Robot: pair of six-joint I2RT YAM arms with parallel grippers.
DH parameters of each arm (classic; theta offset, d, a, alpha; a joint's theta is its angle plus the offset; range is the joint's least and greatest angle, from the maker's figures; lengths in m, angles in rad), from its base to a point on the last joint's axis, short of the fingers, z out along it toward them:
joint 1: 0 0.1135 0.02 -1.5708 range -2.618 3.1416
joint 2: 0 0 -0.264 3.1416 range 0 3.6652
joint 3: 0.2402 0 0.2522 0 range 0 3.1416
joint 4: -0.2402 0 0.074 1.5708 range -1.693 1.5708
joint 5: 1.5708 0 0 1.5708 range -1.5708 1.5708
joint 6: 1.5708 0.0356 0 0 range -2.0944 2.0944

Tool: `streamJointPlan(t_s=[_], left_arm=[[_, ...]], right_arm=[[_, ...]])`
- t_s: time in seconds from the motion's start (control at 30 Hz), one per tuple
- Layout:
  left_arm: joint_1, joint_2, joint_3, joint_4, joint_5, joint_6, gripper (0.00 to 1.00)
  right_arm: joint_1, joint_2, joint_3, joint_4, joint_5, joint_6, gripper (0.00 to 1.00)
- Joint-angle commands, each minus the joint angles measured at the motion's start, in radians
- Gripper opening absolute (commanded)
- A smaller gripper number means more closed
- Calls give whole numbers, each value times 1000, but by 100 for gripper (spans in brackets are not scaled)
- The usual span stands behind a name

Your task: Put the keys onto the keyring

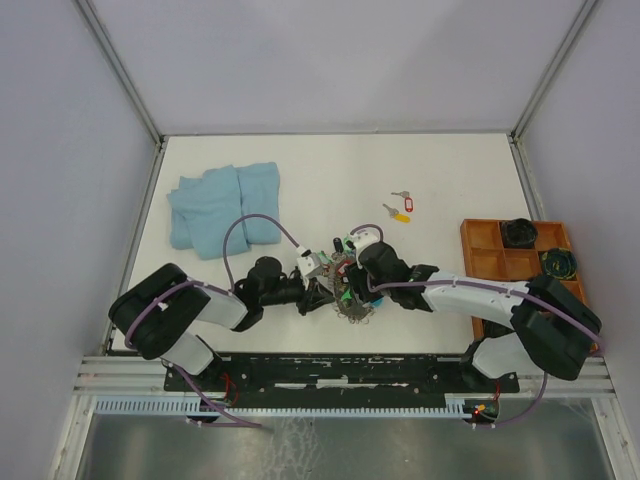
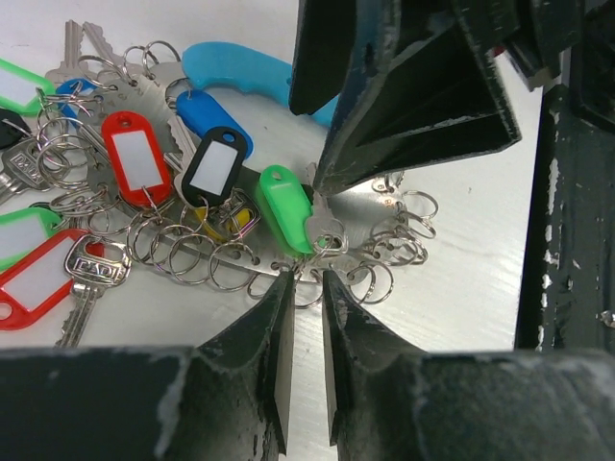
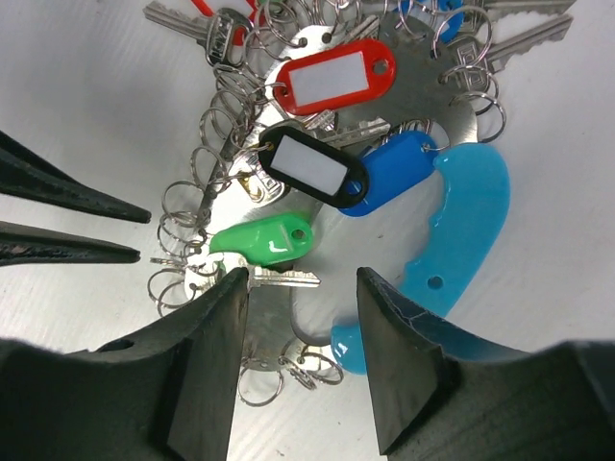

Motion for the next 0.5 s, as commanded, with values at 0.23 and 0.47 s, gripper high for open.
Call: streamJointPlan(t_s=[0.23, 0.47], left_arm=[[-11, 57, 59, -39, 39, 88, 17], [-27, 84, 74, -46, 36, 86, 15]], right_arm=[[-35, 105, 23, 141, -77, 65, 56], [-45, 106, 13, 182, -132, 69, 54]])
